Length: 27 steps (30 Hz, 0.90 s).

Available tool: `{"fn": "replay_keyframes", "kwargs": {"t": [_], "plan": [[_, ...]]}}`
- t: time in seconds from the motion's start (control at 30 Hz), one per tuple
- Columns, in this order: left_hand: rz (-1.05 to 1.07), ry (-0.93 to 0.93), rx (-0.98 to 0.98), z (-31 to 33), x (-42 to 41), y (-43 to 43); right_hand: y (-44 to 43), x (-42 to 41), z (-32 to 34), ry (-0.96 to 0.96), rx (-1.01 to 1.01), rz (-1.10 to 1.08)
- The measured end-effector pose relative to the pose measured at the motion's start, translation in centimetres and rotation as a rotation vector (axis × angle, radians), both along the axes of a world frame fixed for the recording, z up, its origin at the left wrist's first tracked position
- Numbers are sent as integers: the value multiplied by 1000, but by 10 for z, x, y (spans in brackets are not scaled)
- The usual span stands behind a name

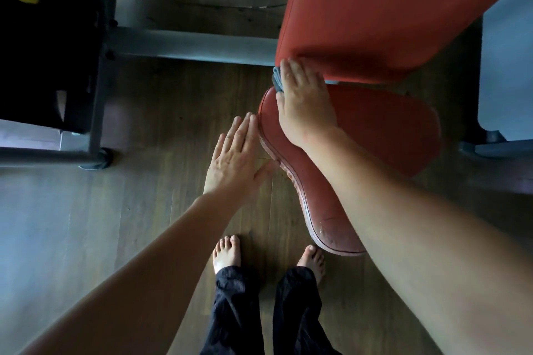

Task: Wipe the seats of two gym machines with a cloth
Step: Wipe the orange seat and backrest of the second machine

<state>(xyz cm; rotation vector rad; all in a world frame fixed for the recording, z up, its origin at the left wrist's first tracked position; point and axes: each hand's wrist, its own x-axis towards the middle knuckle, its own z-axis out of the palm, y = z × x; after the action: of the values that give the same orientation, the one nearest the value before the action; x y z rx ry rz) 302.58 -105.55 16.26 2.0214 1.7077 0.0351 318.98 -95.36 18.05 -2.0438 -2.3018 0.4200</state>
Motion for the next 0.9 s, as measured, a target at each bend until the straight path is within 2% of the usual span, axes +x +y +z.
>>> {"fn": "replay_keyframes", "kwargs": {"t": [0.13,0.2,0.33,0.4,0.6,0.77,0.9], "plan": [[3,-40,-26,1,-1,0,-75,4,7,-1,15,200],[9,-52,-29,2,0,0,-83,12,6,5,2,294],[43,-39,-17,5,5,-1,-13,-5,3,19,-16,230],[64,-44,-14,6,6,-4,-4,-12,5,10,-30,196],[80,-49,2,10,16,-15,-95,38,14,17,-38,360],[56,10,22,16,22,-22,-54,37,10,32,-108,176],[28,42,23,21,23,-23,-109,31,19,-32,-74,99]]}}
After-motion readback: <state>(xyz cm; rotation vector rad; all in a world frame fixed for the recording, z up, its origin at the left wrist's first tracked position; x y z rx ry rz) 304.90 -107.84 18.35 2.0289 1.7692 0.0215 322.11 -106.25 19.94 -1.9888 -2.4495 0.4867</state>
